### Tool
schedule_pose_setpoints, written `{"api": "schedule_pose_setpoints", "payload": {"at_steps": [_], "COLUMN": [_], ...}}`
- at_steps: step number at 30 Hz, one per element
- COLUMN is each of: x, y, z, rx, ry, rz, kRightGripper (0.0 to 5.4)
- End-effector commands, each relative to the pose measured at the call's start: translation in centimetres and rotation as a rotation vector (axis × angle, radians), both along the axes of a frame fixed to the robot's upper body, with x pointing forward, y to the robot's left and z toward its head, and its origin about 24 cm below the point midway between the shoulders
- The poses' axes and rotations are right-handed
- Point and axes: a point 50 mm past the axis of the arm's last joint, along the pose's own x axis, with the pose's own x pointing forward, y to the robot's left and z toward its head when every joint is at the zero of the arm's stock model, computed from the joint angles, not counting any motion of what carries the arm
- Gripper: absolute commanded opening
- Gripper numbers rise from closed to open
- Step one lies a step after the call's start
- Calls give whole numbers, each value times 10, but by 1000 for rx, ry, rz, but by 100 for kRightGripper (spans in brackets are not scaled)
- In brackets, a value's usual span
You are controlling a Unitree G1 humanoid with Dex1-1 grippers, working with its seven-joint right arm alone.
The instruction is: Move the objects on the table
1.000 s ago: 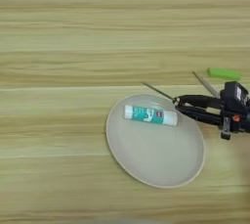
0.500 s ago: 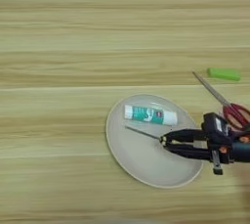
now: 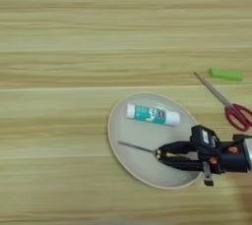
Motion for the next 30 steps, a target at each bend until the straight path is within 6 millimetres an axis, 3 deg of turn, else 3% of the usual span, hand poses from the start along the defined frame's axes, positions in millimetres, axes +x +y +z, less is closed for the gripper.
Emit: {"api": "schedule_pose_setpoints", "payload": {"at_steps": [1,6,16,30], "x": [13,14,17,22], "y": [-4,-4,-3,-1], "z": [11,10,16,34], "rx": [-69,-68,-24,86], "ry": [-111,-115,-130,-147], "rz": [-12,-15,-25,-42], "kRightGripper": [90,90,227,361]}}
